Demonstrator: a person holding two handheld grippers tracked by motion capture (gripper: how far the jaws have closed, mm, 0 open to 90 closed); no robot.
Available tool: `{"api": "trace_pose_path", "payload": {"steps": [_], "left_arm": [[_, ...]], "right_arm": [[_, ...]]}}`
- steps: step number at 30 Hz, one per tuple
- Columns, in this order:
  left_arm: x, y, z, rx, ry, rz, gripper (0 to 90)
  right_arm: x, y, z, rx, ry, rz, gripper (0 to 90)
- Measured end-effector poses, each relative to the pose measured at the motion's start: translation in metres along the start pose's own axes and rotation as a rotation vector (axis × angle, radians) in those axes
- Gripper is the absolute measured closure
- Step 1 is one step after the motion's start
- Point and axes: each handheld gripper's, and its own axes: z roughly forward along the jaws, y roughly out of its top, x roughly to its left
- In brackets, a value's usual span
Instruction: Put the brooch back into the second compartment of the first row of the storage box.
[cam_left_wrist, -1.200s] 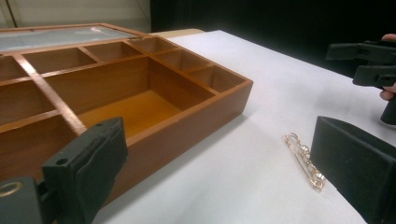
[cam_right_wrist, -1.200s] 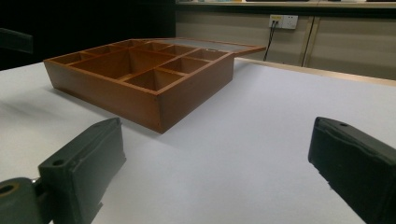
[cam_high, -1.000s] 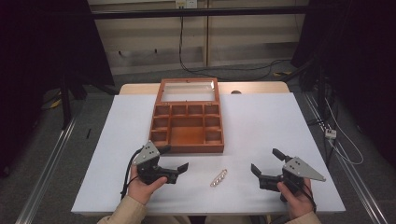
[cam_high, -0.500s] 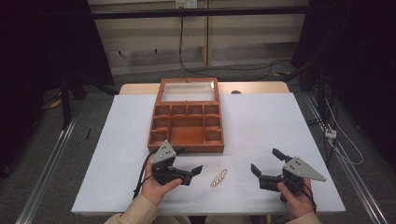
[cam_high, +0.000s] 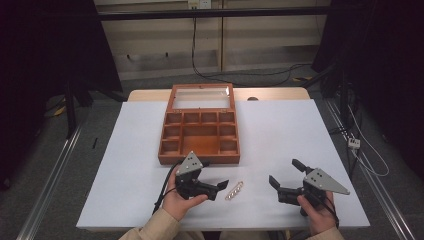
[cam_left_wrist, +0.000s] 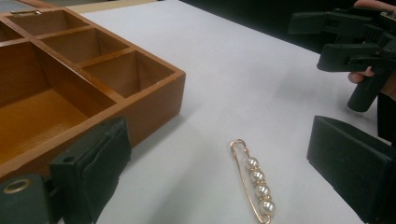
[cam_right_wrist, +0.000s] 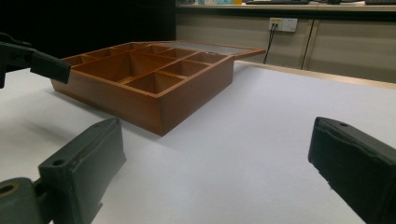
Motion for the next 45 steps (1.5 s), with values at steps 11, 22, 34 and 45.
{"api": "trace_pose_path", "payload": {"steps": [11,22,34,45], "left_arm": [[-0.008,-0.002,0.014,0.064,-0.018,0.033,9.5],[-0.013,-0.005,0.026,0.116,-0.02,0.042,12.7],[-0.018,-0.009,0.037,0.183,-0.042,0.057,26.6],[-0.025,-0.014,0.046,0.257,-0.059,0.087,51.8]], "right_arm": [[-0.001,0.0,-0.001,-0.001,-0.002,-0.005,3.1],[-0.001,0.0,-0.001,-0.001,-0.002,-0.006,3.1],[-0.001,0.0,-0.001,-0.001,0.0,-0.004,3.1],[-0.001,0.0,-0.001,-0.003,0.003,-0.003,3.1]]}}
